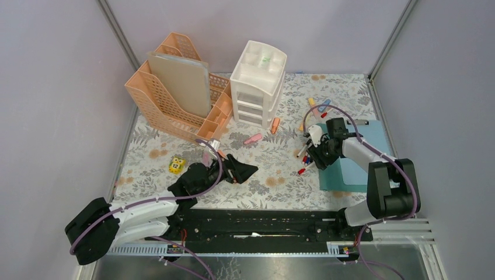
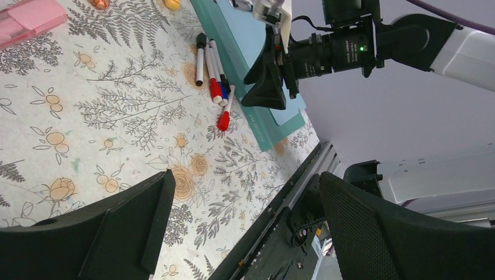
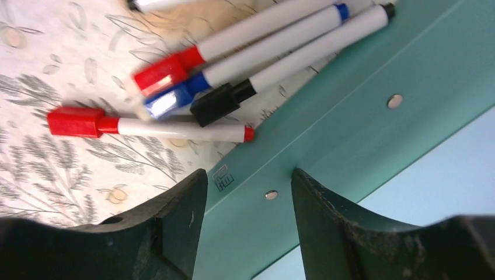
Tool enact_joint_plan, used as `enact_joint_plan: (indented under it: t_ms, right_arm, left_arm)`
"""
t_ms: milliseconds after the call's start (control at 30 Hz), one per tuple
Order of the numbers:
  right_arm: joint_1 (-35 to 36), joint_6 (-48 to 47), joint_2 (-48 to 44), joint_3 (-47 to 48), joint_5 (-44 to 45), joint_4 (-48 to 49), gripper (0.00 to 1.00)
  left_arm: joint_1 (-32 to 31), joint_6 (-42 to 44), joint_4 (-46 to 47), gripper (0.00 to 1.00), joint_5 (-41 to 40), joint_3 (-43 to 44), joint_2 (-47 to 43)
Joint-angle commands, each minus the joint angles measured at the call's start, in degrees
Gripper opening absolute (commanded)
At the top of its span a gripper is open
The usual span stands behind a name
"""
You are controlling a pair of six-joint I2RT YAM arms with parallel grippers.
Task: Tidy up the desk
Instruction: Move the folder to the center of the board.
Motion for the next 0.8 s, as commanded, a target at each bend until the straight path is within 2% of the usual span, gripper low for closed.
enact_joint_plan:
  t_ms: [0, 200, 367, 600, 767]
  right_arm:
    - [4.3, 2.5, 4.7, 2.2, -8.4, -6.8, 0.61]
    - [8.1, 4.0, 8.5, 7.3, -13.2, -9.8, 0.61]
    - [8.8, 4.5, 8.3, 10.9, -17.8, -12.6, 0.62]
    - [8.8, 4.5, -1.1, 13.7, -23.1, -19.5, 0.62]
    - [5.1, 4.5, -9.4, 12.1, -26.3, -19.1, 0.62]
  left_arm:
    - [-0.7, -0.8, 5.5, 0.99, -1.1, -0.2, 1.4]
    - [-1.3, -1.3, 6.1, 0.99, -1.5, 0.1, 3.2]
    - [-3.0, -2.7, 10.1, 0.99, -1.3, 0.9, 8.4]
    - [-7.9, -4.0, 16.5, 0.99, -1.7, 4.4, 20.9]
    - [-12.1, -3.6, 17.1, 0.99, -2.2, 10.8, 29.6]
